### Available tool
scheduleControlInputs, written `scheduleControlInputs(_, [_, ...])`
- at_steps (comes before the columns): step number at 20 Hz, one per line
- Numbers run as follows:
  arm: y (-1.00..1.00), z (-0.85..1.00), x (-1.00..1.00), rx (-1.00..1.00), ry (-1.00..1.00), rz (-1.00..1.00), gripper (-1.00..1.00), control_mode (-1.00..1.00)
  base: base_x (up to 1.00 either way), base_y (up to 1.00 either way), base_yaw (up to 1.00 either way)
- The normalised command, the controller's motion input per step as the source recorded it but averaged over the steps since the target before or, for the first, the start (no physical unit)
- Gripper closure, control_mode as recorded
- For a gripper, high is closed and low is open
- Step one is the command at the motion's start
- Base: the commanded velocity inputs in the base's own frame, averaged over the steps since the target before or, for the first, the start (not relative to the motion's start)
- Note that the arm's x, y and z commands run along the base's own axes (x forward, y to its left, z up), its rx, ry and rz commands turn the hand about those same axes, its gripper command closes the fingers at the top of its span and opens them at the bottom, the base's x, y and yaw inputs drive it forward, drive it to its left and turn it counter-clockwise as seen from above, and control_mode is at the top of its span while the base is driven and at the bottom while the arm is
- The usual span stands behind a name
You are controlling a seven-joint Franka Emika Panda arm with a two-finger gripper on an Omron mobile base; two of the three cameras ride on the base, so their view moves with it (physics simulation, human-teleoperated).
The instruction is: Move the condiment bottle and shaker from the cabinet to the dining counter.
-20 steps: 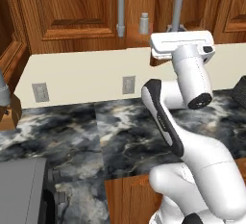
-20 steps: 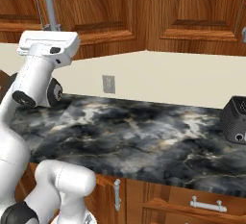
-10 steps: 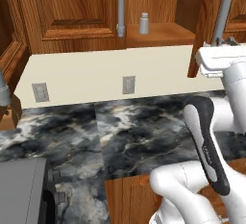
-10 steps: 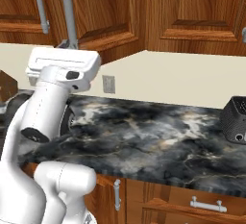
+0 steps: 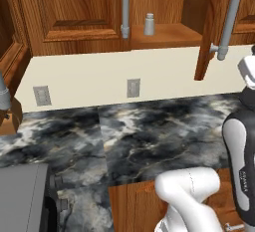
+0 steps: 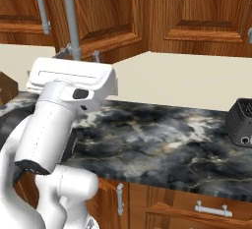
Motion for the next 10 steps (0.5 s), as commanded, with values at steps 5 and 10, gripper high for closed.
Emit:
scheduleControlInputs(5, [0.42,-0.06,-0.94,-0.06,0.06,-0.11,-1.00,-1.00,0.00,0.00,0.00])
scheduleControlInputs(10, [0.85,-0.24,-0.34,-0.20,0.36,-0.16,-1.00,-1.00,0.00,0.00,0.00])
